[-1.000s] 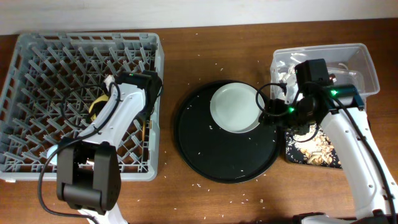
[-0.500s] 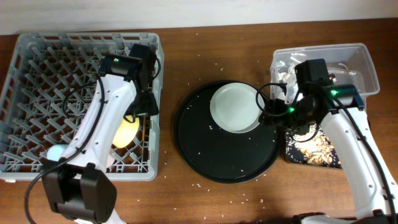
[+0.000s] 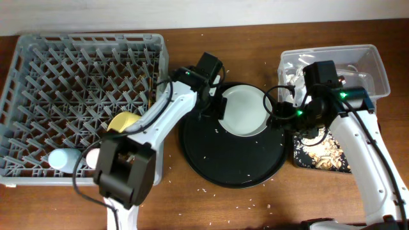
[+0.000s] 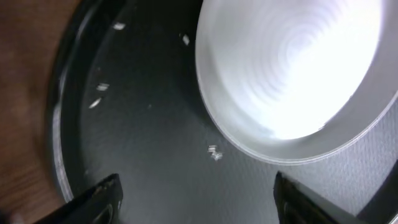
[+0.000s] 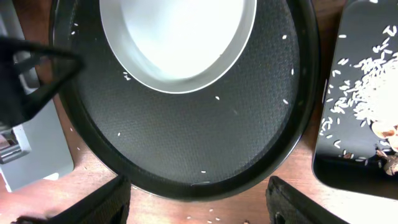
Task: Sort waste into correct bins and load items into the dishwasher rack
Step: 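Lift the white plate with the left gripper into the rack, then stand the white plate upright in the rack and release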
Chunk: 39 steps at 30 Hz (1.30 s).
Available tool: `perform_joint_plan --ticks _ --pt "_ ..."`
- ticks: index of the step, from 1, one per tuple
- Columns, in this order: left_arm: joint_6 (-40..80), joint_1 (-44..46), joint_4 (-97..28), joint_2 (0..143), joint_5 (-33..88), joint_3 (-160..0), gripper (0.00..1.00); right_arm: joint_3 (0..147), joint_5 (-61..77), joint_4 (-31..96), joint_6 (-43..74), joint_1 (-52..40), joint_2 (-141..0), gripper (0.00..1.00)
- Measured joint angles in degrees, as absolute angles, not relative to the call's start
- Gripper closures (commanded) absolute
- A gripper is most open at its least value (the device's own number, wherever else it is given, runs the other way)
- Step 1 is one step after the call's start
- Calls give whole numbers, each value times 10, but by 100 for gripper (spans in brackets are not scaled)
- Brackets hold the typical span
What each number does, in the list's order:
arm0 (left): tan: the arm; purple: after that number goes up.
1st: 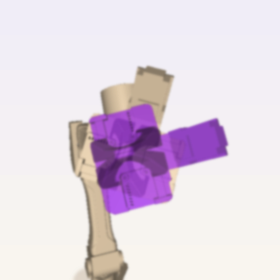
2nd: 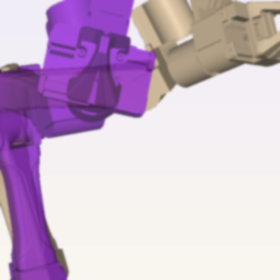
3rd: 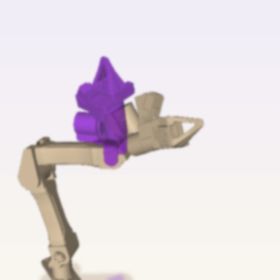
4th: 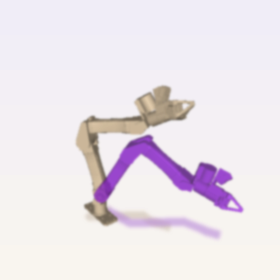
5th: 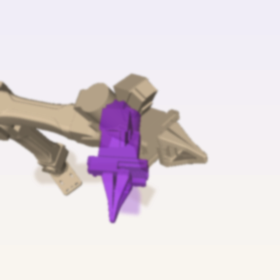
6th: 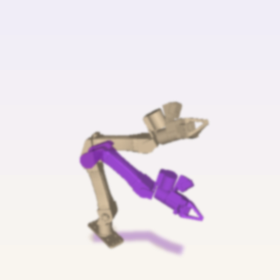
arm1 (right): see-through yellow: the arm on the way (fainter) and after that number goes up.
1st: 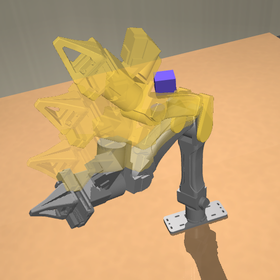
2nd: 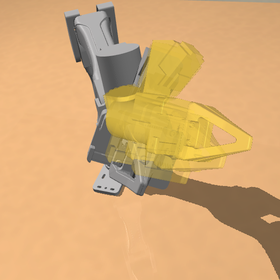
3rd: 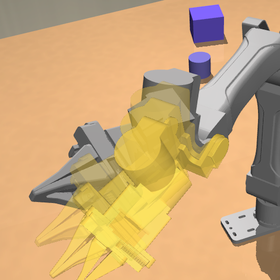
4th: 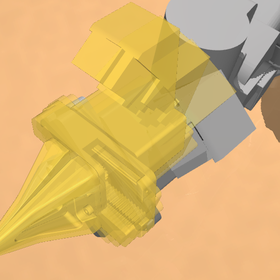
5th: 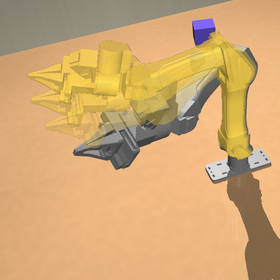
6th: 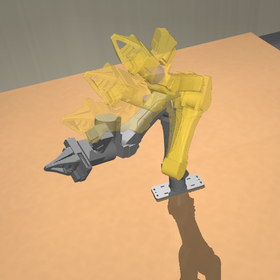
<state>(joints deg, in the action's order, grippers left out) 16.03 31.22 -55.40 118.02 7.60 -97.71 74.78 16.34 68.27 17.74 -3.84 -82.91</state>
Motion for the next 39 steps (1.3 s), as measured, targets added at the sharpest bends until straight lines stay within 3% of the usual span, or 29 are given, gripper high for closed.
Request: perform_joint_plan --ticks 3,6,9,12,16,21,24,29,39 --pt "168 312 -511 1233 110 -977 56 748 163 682 178 -38 -829 29" --pt "171 312 -482 1283 126 -980 100 748 162 688 178 -38 -829 29" --pt "172 310 -493 1289 143 -994 100 748 161 688 178 -38 -829 29" --pt "174 299 -596 1292 139 -1053 100 748 159 688 178 -38 -829 29" --pt "169 215 -762 1268 72 -1217 100 748 159 687 178 -38 -829 29" --pt "141 39 -896 1137 -169 -1338 100 748 159 687 178 -38 -829 29" --pt "139 -39 -902 1115 -300 -1341 100 748 159 688 178 -38 -829 28" --pt "126 -83 -839 1121 -373 -1304 100 748 159 688 178 -38 -829 28" --pt "90 -9 -699 1125 -462 -1168 100 748 159 688 178 -38 -829 28"
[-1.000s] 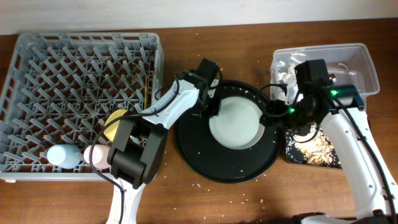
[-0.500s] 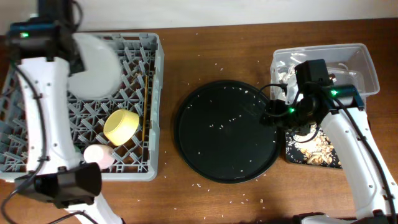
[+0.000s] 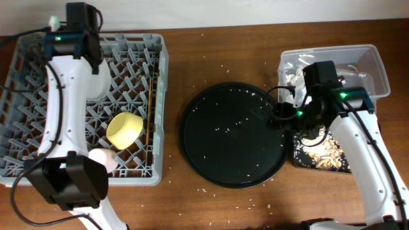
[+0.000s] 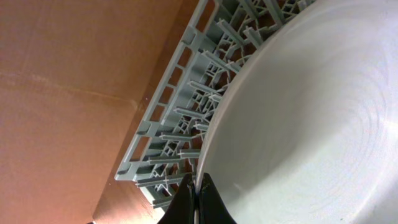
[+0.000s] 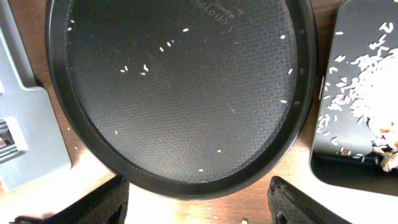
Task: Sort waste into correct bins and load items into the dishwasher rack
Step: 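Stand the white plate upright in the rack and release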
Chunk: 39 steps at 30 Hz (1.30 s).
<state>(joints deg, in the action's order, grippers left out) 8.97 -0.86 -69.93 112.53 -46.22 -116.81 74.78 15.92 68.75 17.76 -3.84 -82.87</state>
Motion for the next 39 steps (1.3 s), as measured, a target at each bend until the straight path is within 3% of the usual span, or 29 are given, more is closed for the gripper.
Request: perform_joint_plan --ticks 10,11,15,19,24,25,26,30,39 --pt "85 13 -628 1126 -440 -1050 99 748 159 688 177 -38 -829 27" --pt "85 17 -627 1126 -442 -1050 87 748 159 688 178 -38 -829 27" --pt "82 39 -636 1126 -424 -1049 0 748 159 695 178 -38 -829 27" --pt "83 57 -664 1081 -270 -1050 1 748 159 693 178 -38 -829 31" --pt "83 57 -735 877 -86 -1070 1 748 163 652 148 -38 -807 31" --pt "84 57 -764 833 -68 -1078 0 750 171 633 140 -38 -774 20" --pt "84 57 -794 801 -55 -1080 1 753 177 620 134 -38 -735 2" --pt "84 57 -825 770 -23 -1080 1 762 186 612 130 -38 -615 2" --pt "84 57 -836 770 -17 -1080 1 763 180 623 82 -38 -615 2"
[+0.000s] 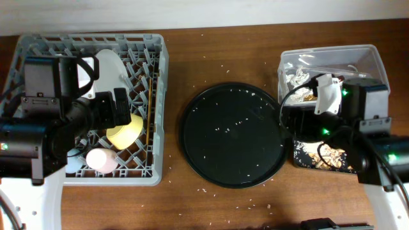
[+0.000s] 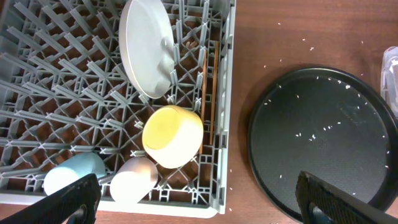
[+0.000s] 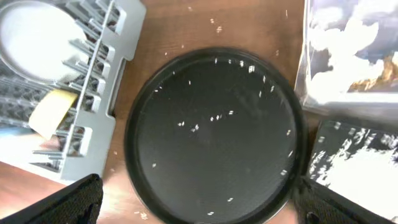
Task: Sort waste into correct bins and load items into the dishwasher rack
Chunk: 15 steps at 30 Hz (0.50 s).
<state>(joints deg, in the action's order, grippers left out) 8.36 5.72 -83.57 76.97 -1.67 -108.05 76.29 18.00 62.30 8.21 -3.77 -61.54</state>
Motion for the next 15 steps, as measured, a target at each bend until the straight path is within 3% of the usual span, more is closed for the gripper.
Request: perform_joint_plan --ticks 7,15 --pt "83 57 -836 769 -15 -1080 1 712 179 546 -164 -36 -397 2" --pt "84 57 -838 769 -14 -1080 1 276 195 289 -230 -15 -173 2"
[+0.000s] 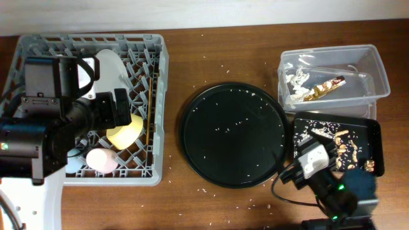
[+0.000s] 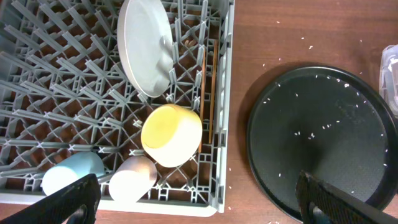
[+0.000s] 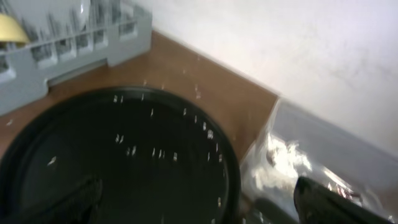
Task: Sort waste into correct bins and load items into the dishwasher rack
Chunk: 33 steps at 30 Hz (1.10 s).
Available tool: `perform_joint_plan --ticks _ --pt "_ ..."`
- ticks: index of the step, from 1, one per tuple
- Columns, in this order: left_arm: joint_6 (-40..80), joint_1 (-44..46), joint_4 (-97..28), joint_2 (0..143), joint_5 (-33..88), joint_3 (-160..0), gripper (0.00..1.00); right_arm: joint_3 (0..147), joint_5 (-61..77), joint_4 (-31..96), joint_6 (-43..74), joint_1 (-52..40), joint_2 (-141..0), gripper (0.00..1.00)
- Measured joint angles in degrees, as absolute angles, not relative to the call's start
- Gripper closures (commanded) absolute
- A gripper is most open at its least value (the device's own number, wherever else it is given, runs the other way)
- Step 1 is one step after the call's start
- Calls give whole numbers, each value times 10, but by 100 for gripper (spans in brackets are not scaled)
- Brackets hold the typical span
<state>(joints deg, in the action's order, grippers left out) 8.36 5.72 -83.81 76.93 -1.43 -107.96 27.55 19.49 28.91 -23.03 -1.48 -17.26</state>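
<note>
The grey dishwasher rack point(image 1: 156, 96) holds a white plate point(image 2: 146, 53) standing on edge, a yellow cup point(image 2: 171, 134), a pale blue cup point(image 2: 65, 174) and a pinkish cup point(image 2: 130, 180). My left gripper point(image 2: 196, 210) hangs open high above the rack's near right corner, holding nothing. The round black tray point(image 1: 231, 134) carries only scattered rice grains. My right gripper point(image 3: 199, 205) is open and empty, low at the table's front right, looking across the tray point(image 3: 118, 162); its view is blurred.
A clear plastic bin point(image 1: 332, 73) with wrappers stands at the back right. In front of it a black rectangular tray point(image 1: 370, 144) holds rice and food scraps. Rice grains lie loose on the wooden table point(image 1: 217, 51).
My right arm has moved from high over the tray's right edge and the bins down to the table's front right. The left arm and the rack's contents are unchanged.
The white plate first lay on the black tray with my left gripper open beside it. Then the left gripper was shut on the plate over the rack's far side. After that the plate stood in the rack and both grippers were open high up; the right has now dropped back.
</note>
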Motion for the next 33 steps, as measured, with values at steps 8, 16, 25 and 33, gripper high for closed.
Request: perform_joint_plan --ticks 8,16,25,33 --pt "84 57 -837 769 -14 -1079 0 32 230 74 -232 -15 -8 2" --pt "83 57 -838 769 -14 -1079 0 9 235 29 -232 -15 -7 2" --pt "84 57 -838 769 -14 -1079 0 9 235 29 -232 -15 -7 2" --pt "51 57 -560 670 -75 -940 0 9 235 27 -232 -15 -7 2"
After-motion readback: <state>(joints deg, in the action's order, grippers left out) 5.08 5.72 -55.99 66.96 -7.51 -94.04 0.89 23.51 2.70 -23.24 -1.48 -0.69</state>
